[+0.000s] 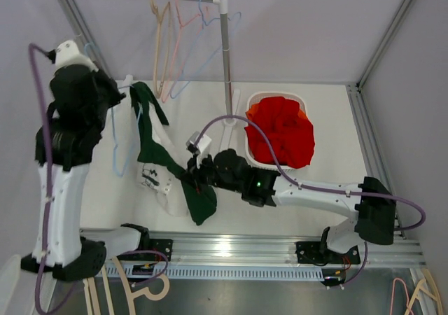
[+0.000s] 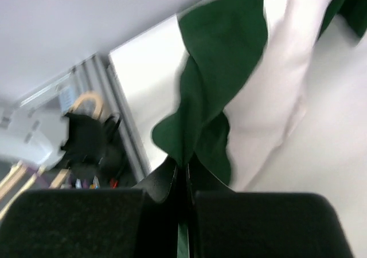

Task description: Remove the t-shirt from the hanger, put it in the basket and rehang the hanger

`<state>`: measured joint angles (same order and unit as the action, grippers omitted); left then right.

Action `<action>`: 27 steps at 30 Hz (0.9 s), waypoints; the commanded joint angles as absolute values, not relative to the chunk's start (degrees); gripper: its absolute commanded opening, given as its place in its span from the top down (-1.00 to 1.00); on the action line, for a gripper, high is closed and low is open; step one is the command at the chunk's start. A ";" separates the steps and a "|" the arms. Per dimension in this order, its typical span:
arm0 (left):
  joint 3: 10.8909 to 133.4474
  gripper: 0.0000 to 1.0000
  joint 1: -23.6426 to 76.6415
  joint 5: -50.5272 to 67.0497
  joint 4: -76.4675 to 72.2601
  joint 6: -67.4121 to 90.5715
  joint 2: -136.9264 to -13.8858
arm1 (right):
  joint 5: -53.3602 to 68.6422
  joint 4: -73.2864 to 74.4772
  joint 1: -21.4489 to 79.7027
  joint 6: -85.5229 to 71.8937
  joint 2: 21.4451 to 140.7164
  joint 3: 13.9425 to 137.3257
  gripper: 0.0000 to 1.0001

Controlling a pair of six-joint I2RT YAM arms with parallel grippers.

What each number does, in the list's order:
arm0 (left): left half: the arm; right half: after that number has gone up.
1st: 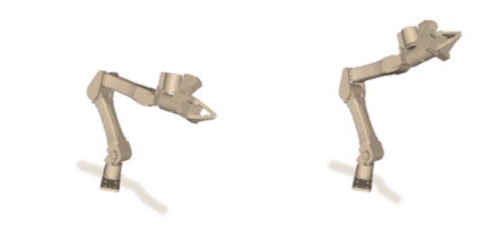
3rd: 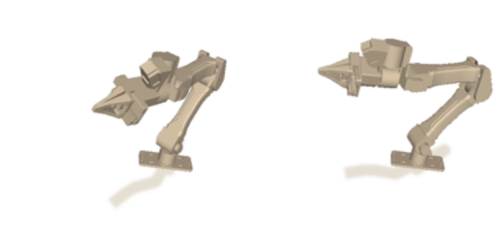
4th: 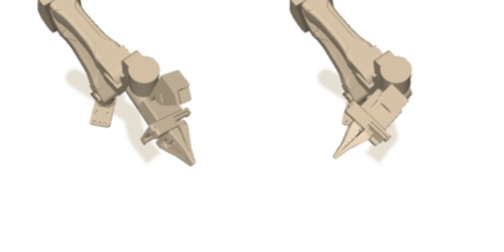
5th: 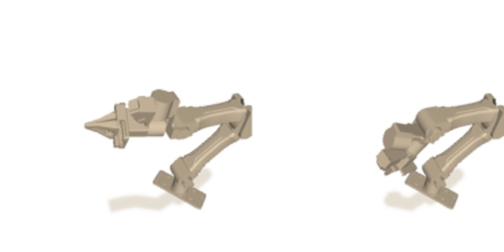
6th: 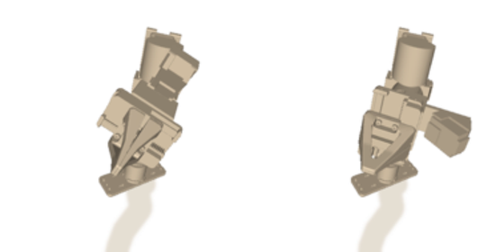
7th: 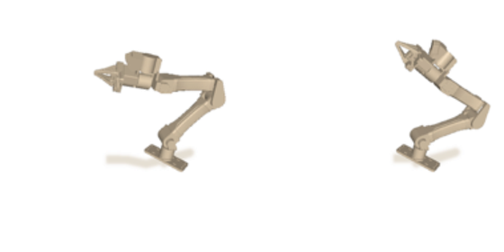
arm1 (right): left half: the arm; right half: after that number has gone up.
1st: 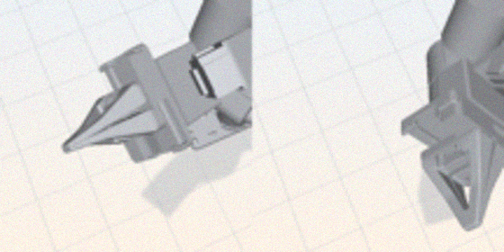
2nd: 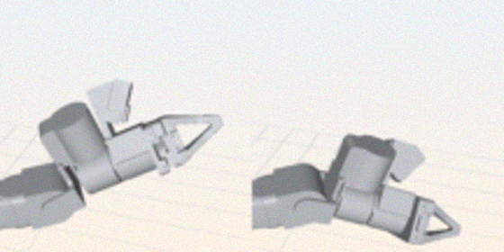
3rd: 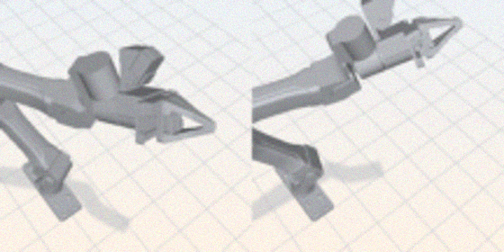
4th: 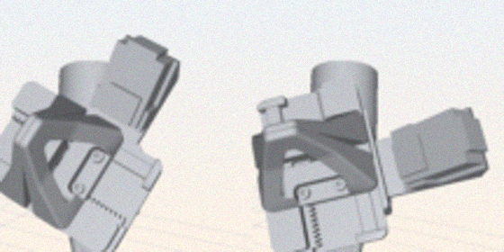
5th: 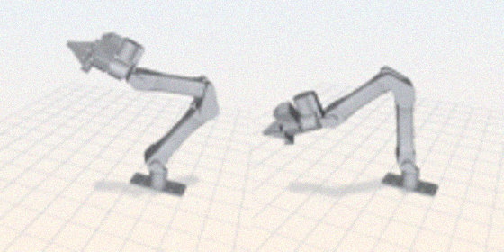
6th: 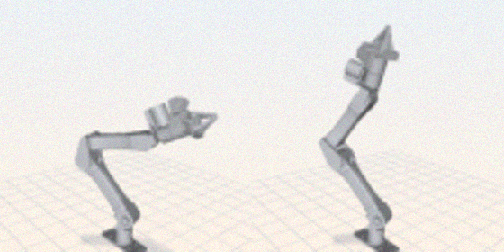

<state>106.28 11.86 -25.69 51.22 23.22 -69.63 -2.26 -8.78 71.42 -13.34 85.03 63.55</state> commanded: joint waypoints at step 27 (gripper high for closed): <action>98.61 0.99 -2.20 2.81 49.75 22.75 -58.27 | -20.37 16.61 60.30 -5.04 58.80 81.44 1.00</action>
